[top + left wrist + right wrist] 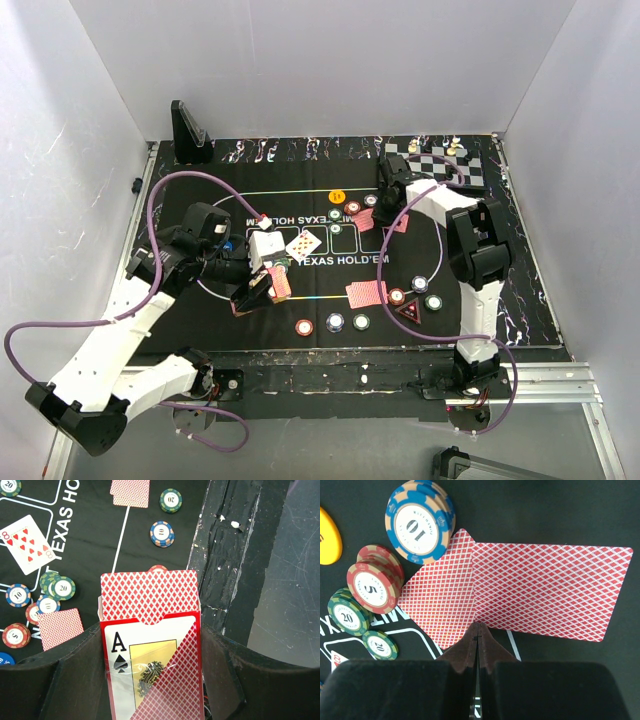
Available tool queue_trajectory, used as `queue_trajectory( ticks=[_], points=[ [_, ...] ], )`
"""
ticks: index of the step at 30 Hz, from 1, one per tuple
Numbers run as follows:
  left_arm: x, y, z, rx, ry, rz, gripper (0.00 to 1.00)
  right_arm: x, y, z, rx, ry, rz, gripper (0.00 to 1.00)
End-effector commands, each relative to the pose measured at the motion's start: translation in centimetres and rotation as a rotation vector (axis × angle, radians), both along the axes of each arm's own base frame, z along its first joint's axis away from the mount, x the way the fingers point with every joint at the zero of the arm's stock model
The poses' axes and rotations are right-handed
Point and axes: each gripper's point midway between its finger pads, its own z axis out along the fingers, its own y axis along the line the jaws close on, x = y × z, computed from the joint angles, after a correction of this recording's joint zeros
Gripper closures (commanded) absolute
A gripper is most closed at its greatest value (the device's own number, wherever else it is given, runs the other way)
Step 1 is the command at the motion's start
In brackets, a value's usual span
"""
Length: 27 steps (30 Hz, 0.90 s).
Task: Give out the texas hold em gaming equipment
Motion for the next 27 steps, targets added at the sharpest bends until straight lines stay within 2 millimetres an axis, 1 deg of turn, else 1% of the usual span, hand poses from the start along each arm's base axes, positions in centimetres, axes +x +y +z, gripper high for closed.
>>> queue_trajectory(
  ticks=[1,4,6,7,8,9,10,11,13,15,16,17,19,21,23,27],
  points=[
    [0.0,-0.3,1.9,-0.043,-0.054,-0.014,0.8,0.6,-1.7,0.7,-0.041,-0.012,-0.026,0.96],
    [0.1,-0.4,2.0,-0.047,-0.053,-0.012,0.8,0.1,-0.7,3.6,0.017,-0.054,0.007,0.93],
    [0.1,-0.4,2.0,-0.047,-0.05,-0.013,0.8,-0.7,0.5,6.0,0.081,-0.097,0.043,0.88],
    [0.1,-0.5,1.9,-0.048,-0.046,-0.014,0.8,-1.3,0.9,7.6,0.1,-0.126,0.057,0.84],
    [0.1,-0.5,1.8,-0.048,-0.045,-0.013,0.8,-2.4,2.0,9.4,0.163,-0.142,0.094,0.78],
    [0.1,-0.5,1.8,-0.049,-0.045,-0.014,0.8,-3.5,3.0,10.8,0.215,-0.16,0.126,0.71],
    [0.1,-0.5,1.6,-0.049,-0.045,-0.017,0.8,-4.8,3.9,12.7,0.277,-0.187,0.168,0.61],
    [0.2,-0.6,1.6,-0.05,-0.044,-0.018,0.8,-6.3,4.9,14.0,0.336,-0.201,0.209,0.53],
    [0.2,-0.7,1.4,-0.049,-0.042,-0.025,0.8,-9.8,6.7,16.8,0.466,-0.223,0.297,0.4],
    [0.3,-0.8,1.4,-0.05,-0.035,-0.027,0.8,-13.0,8.2,18.9,0.596,-0.224,0.368,0.27],
    [0.3,-0.9,1.4,-0.051,-0.032,-0.031,0.8,-14.8,9.0,19.2,0.66,-0.212,0.41,0.21],
    [0.4,-1.0,1.3,-0.05,-0.029,-0.035,0.8,-16.4,9.9,20.5,0.727,-0.213,0.444,0.19],
    [0.5,-1.1,1.3,-0.049,-0.028,-0.036,0.8,-19.0,11.2,21.9,0.824,-0.199,0.505,0.17],
    [0.7,-1.2,1.3,-0.052,-0.031,-0.035,0.8,-20.9,12.6,23.3,0.897,-0.193,0.562,0.16],
    [0.9,-1.3,1.4,-0.057,-0.033,-0.032,0.8,-22.4,14.1,24.6,0.958,-0.204,0.631,0.14],
    [1.4,-1.7,1.9,-0.068,-0.037,-0.026,0.8,-24.4,16.5,25.9,1.033,-0.184,0.714,0.13]
  ],
)
